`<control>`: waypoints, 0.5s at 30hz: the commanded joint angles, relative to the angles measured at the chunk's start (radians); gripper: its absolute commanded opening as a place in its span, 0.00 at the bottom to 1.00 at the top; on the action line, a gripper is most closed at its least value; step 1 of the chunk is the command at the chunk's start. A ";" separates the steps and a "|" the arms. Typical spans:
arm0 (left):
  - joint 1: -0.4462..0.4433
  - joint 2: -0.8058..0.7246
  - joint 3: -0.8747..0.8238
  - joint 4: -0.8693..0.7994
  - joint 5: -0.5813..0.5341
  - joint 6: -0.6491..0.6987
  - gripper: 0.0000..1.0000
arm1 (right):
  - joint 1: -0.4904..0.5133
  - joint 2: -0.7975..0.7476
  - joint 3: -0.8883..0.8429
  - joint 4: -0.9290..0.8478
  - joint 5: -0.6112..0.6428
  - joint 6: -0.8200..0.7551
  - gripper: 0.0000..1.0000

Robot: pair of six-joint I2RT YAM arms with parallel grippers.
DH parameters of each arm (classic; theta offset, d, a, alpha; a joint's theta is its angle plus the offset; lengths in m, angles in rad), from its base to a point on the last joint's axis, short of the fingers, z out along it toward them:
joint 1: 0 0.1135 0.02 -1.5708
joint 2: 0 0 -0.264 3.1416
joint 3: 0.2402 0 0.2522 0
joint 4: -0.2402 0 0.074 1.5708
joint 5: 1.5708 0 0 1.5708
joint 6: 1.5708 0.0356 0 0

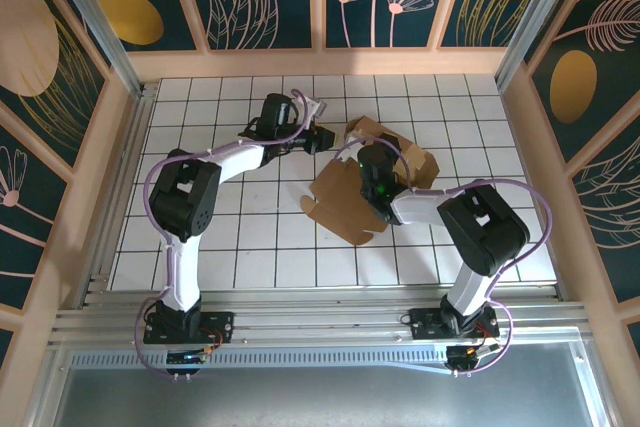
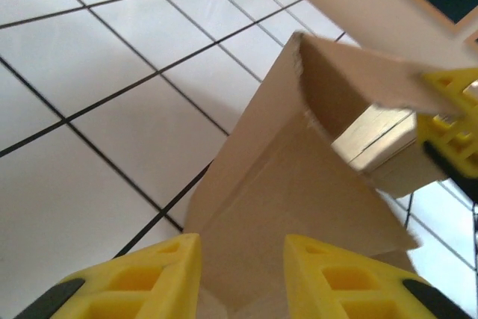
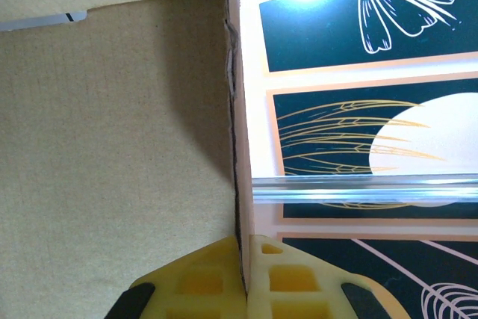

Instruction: Fold the paper box

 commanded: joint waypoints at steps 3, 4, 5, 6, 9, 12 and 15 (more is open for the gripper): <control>-0.004 0.100 0.133 -0.129 -0.046 0.188 0.41 | 0.013 -0.014 -0.021 -0.083 -0.007 0.043 0.00; -0.005 0.108 0.146 -0.134 -0.015 0.212 0.43 | 0.012 -0.013 -0.020 -0.086 -0.007 0.045 0.00; -0.008 0.114 0.147 -0.128 0.028 0.238 0.44 | 0.013 -0.016 -0.021 -0.088 -0.007 0.046 0.00; -0.012 0.115 0.148 -0.128 0.052 0.266 0.46 | 0.011 -0.015 -0.021 -0.091 -0.007 0.049 0.00; -0.028 0.116 0.152 -0.164 0.116 0.356 0.48 | 0.011 -0.015 -0.023 -0.097 -0.007 0.057 0.00; -0.039 0.119 0.150 -0.161 0.137 0.379 0.54 | 0.011 -0.013 -0.023 -0.097 -0.006 0.060 0.00; -0.053 0.136 0.164 -0.134 0.125 0.361 0.54 | 0.013 -0.010 -0.020 -0.097 -0.006 0.061 0.00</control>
